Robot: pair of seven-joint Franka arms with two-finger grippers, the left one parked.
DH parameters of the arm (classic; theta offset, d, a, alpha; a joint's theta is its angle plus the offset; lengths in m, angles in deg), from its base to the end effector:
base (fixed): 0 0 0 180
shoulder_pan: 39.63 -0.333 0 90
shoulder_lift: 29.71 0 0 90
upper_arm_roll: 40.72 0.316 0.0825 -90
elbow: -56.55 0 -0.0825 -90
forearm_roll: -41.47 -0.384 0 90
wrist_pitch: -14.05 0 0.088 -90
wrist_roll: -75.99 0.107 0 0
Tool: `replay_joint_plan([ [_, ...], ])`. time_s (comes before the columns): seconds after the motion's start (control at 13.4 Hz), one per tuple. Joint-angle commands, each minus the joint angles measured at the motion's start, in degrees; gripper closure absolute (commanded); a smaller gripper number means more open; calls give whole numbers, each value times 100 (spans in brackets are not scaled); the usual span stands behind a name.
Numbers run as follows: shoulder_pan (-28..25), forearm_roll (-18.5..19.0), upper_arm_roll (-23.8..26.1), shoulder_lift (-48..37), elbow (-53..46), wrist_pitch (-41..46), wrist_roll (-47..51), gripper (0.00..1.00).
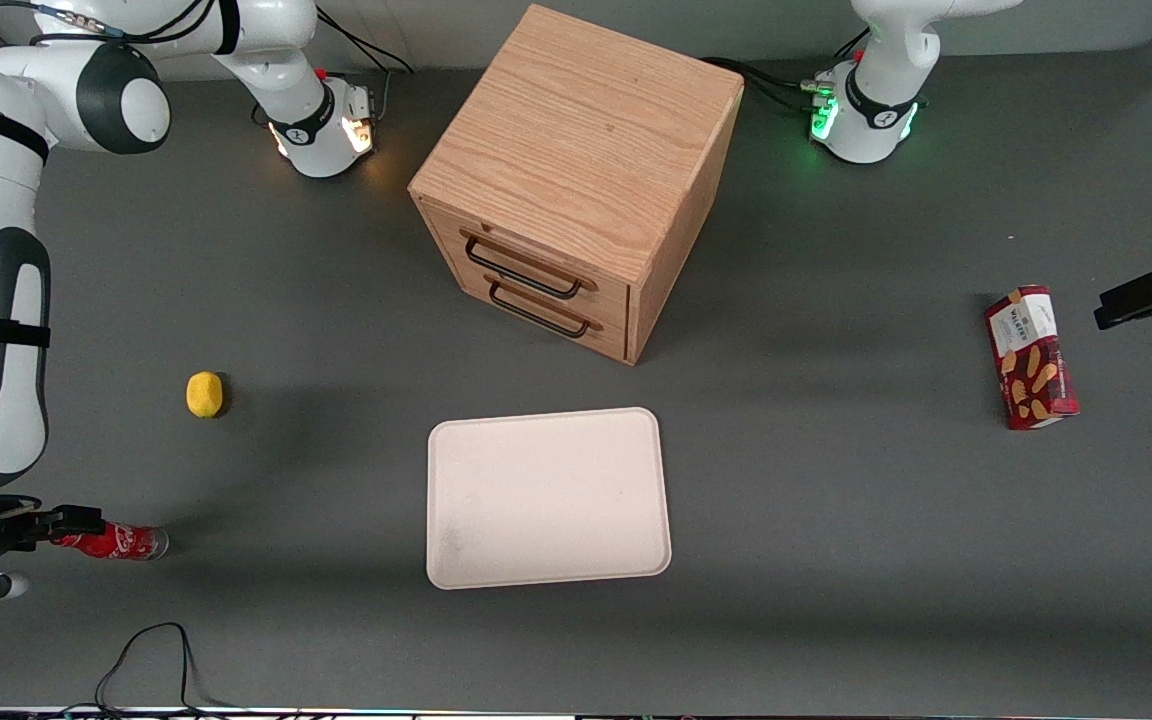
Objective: Place coke bottle on tray
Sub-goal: 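Close the right gripper around the bottle's body and lift it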
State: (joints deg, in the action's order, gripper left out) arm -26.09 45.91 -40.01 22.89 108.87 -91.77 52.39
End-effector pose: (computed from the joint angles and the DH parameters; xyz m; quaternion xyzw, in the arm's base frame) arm 0.7614 -0.1836 0.3348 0.9943 0.1016 -0.0027 0.0333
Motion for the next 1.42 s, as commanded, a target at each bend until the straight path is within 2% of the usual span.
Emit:
replay_joint_plan([
  [0.0, -10, 83, 25, 154, -241, -18, -109, 10],
  [0.07, -1, 75, 25, 154, -241, -26, -109, 23],
  [0.15, -1, 75, 25, 154, -241, -26, -101, 40],
  [0.3, -1, 66, 34, 207, -241, -18, -100, 87],
  [0.37, -1, 66, 25, 207, -241, -18, -100, 100],
  [0.97, -1, 66, 25, 163, -241, 105, -83, 100],
  [1.34, -1, 66, 16, -415, -241, 1018, 179, 100],
])
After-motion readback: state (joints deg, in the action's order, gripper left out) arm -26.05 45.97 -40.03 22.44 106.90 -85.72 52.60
